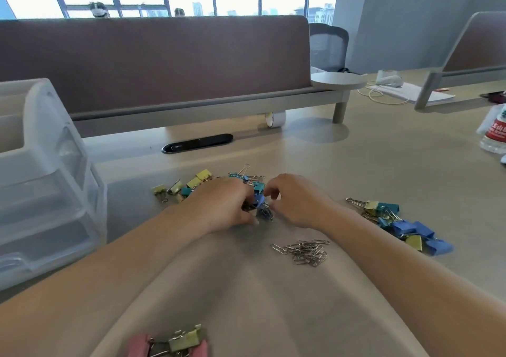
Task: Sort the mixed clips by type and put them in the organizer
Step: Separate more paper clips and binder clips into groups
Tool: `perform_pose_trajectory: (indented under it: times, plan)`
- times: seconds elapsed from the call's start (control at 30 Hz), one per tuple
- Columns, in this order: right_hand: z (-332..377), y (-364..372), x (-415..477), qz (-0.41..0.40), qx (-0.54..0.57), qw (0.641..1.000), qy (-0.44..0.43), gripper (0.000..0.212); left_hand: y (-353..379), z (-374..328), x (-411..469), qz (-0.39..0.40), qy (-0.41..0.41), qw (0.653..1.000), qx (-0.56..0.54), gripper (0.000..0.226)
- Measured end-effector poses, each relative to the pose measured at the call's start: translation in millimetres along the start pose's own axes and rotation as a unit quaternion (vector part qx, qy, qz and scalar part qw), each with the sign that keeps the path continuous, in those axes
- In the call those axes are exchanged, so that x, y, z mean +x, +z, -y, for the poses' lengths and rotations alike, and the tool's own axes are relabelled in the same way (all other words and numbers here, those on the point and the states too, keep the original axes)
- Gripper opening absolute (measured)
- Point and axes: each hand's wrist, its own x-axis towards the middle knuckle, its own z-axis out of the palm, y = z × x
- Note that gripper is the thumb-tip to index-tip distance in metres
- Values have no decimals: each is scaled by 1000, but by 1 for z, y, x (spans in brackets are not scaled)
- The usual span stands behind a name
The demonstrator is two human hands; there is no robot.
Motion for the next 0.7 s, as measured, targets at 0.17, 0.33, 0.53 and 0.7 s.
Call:
perform_pose_trajectory:
  times: [0.17, 0.33, 0.53, 0.7]
  plan:
    - [12, 0, 8, -12, 0, 1000, -8, 27, 4, -1, -5, -53, 14, 999, -1, 12]
    - [21, 4, 12, 13, -38, 999, 5, 20, 3, 8, -14, -61, 26, 996, -59, 10]
    - [21, 13, 12, -24, -25, 999, 5, 8, -5, 22, -38, -96, -10, 983, -158, 9]
    - [23, 3, 3, -42, 5, 999, 10, 5, -17, 26, -65, -99, -44, 973, -204, 4]
